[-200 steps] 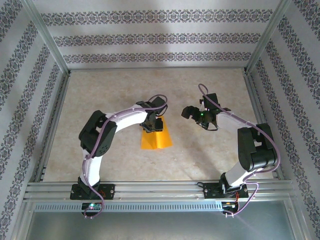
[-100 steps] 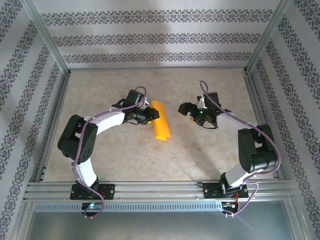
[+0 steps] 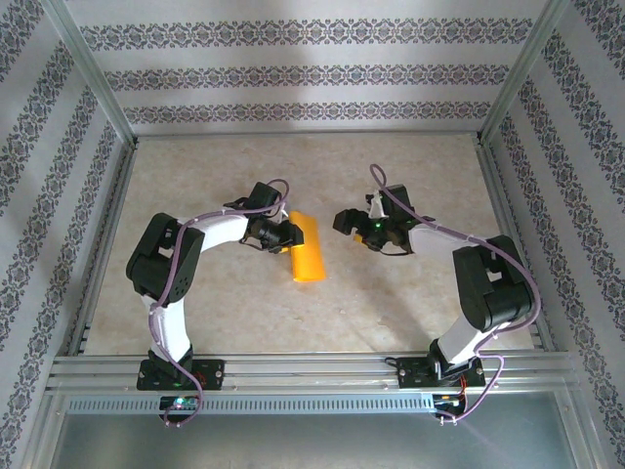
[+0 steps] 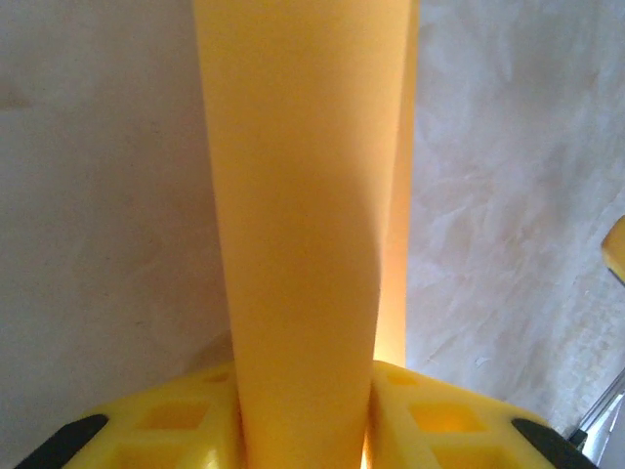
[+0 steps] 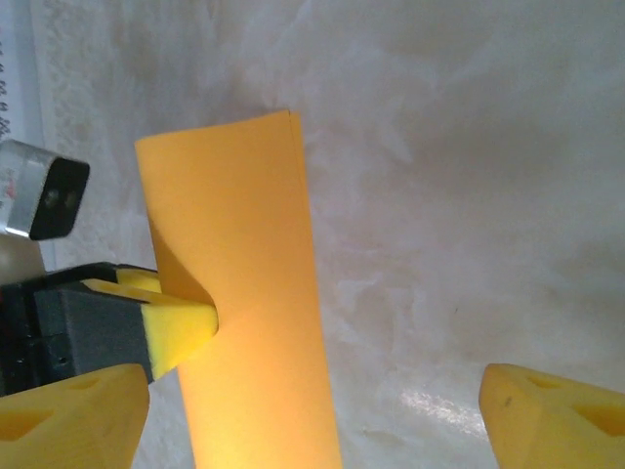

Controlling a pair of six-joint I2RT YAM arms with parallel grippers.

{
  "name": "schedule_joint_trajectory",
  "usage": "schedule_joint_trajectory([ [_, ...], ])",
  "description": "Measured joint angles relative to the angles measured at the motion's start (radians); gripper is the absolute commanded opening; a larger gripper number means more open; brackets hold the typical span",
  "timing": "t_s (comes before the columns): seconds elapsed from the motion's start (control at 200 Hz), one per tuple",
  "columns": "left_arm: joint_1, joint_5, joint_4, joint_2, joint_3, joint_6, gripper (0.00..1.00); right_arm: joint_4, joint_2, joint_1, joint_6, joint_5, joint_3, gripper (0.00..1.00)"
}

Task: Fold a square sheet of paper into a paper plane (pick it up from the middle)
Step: First fold the square sheet of paper in half at the center of the table.

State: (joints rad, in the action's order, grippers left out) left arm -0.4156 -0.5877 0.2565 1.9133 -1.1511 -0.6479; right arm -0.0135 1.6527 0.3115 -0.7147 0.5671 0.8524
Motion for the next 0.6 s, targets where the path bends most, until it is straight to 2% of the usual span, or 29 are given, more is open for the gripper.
schedule_joint_trajectory([
  [0.205,0.000,0.024,0.054,0.016,-0.031,0.043,0.30,-0.002,0.055,0.027,-0.019,0.008,0.011,0.77],
  [0.6,0.016,0.011,0.095,0.048,-0.054,0.123,0.29,-0.006,0.079,0.030,-0.024,0.007,0.043,0.76],
])
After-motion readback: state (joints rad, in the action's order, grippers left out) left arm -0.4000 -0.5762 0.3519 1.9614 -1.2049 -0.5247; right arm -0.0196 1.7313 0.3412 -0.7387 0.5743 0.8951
